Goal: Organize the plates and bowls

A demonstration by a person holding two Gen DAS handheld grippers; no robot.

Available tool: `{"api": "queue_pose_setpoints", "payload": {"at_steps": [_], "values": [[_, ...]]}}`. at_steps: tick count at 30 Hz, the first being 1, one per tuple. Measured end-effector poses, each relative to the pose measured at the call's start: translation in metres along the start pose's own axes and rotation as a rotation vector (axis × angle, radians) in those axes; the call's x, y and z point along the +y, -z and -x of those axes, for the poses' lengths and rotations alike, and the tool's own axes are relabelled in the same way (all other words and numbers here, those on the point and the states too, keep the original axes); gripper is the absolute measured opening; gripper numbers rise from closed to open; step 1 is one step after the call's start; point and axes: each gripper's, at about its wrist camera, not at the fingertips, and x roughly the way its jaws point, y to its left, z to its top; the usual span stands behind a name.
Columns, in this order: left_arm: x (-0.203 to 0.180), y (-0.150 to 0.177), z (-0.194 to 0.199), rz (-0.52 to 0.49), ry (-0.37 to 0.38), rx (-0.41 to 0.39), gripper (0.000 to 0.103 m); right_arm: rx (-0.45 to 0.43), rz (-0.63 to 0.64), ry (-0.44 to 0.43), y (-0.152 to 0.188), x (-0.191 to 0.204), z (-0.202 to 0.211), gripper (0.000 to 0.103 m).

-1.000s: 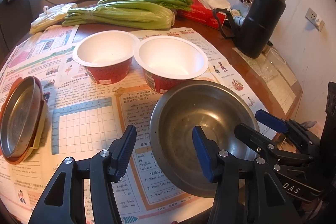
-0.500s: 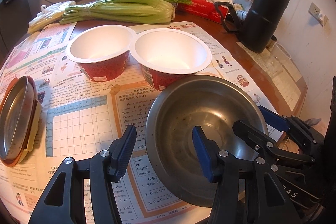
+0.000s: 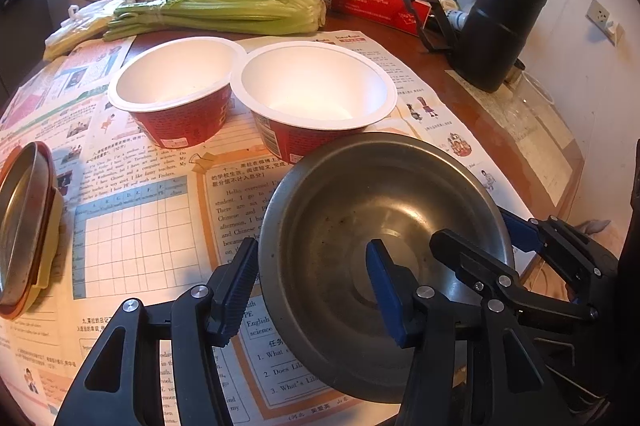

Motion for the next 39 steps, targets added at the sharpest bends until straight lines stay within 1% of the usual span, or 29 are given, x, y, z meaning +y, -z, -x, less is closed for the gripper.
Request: {"api": "queue_pose_setpoints", "payload": {"at_steps": [7, 9, 18, 25, 34, 39], "values": [[-0.001, 0.000, -0.002, -0.004, 0.012, 0.008, 0.049, 0.004, -0.004, -0.006, 0.000, -0.001, -0.002, 0.047], [-0.001, 0.000, -0.002, -0.004, 0.013, 0.008, 0.048, 0.004, -0.005, -0.008, 0.000, 0.000, -0.001, 0.047], [-0.002, 0.001, 0.004, 0.005, 0.035, -0.001, 0.048, -0.001, -0.013, -0.010, -0.001, 0.000, 0.002, 0.047], [0.001, 0.003, 0.013, 0.006, 0.043, -0.007, 0.049, -0.018, 0.009, -0.002, -0.004, 0.007, 0.013, 0.048], [0.017, 0.009, 0.035, 0.032, 0.058, -0.051, 0.050, -0.037, 0.038, -0.022, -0.008, 0.024, 0.023, 0.048], [0.030, 0.013, 0.045, 0.052, 0.051, -0.072, 0.051, -0.044, 0.053, -0.046, -0.009, 0.038, 0.026, 0.048]]}}
